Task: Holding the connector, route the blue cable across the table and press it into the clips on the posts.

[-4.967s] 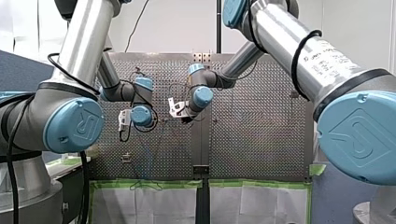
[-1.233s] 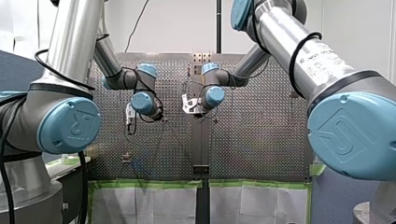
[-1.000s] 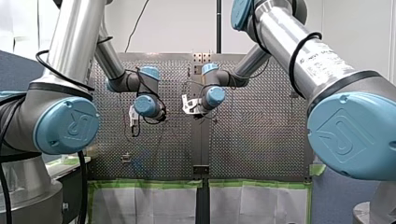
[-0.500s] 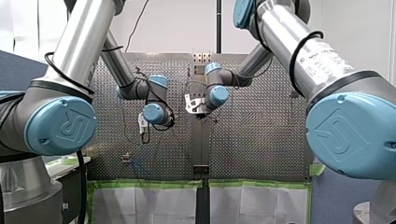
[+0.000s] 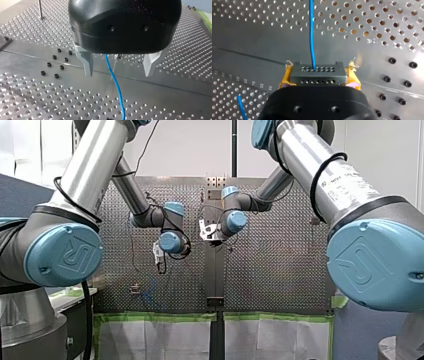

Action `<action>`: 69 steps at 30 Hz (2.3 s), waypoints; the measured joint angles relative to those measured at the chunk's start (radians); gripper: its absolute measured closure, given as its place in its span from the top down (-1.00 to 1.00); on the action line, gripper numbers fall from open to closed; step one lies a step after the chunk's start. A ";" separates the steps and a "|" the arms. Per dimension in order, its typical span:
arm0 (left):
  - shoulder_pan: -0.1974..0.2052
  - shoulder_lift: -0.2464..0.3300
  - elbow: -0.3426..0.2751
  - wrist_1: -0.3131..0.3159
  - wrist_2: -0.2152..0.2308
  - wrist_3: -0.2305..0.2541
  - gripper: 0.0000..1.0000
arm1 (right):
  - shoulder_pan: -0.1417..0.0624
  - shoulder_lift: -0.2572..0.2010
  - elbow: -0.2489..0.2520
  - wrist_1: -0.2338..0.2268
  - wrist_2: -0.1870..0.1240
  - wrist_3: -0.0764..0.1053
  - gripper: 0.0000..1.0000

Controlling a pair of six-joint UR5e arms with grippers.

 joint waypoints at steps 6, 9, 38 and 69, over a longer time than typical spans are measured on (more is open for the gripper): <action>0.006 -0.044 0.053 0.027 -0.015 -0.045 1.00 | 0.000 0.000 0.000 -0.001 -0.009 0.001 -1.00; 0.009 -0.052 0.078 0.031 -0.014 -0.058 1.00 | 0.000 0.000 0.000 -0.001 -0.009 0.001 -1.00; 0.000 -0.116 0.139 0.003 -0.026 -0.057 -1.00 | -0.008 0.000 0.000 -0.002 -0.021 0.001 -1.00; -0.002 -0.092 0.139 -0.066 -0.087 -0.059 -1.00 | -0.008 0.000 0.000 -0.001 -0.022 0.001 -1.00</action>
